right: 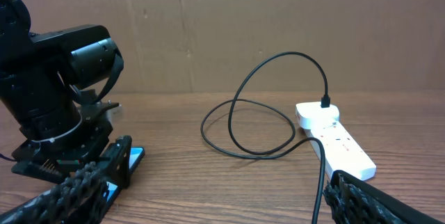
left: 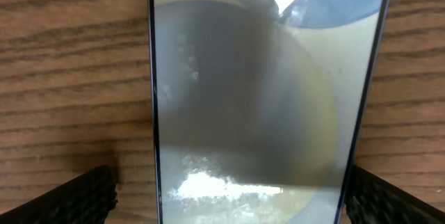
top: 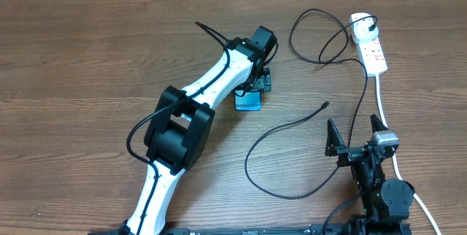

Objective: Plug charger to phone and switch on socket
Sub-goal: 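Close the left gripper on the phone's bottom edge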

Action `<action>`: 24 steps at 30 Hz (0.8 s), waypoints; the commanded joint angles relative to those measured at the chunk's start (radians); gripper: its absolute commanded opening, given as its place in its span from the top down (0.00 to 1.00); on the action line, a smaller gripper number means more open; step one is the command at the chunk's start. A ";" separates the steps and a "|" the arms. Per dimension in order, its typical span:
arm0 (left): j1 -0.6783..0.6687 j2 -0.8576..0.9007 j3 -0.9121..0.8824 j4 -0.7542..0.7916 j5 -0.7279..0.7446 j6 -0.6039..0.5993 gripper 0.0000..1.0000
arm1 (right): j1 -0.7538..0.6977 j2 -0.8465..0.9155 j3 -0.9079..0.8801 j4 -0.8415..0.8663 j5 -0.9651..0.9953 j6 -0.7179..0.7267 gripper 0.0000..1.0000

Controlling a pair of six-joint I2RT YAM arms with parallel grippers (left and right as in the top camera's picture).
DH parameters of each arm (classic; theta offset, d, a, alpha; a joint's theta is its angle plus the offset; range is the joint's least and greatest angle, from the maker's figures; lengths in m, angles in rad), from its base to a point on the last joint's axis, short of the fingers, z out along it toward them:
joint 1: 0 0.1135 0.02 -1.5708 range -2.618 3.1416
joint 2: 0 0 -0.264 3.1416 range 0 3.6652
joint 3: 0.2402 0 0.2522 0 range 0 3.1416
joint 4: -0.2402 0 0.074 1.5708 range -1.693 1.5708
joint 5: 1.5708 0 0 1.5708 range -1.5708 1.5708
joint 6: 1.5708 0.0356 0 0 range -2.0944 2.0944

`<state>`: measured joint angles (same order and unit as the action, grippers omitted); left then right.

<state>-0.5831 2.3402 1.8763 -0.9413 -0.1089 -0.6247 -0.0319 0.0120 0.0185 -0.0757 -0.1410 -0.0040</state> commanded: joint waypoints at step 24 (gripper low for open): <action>-0.006 0.011 -0.056 0.045 0.002 0.016 0.03 | 0.005 -0.007 -0.010 0.002 0.010 -0.004 0.00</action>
<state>-0.5831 2.3348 1.8519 -0.8974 -0.1131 -0.6247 -0.0319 0.0120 0.0185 -0.0761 -0.1410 -0.0040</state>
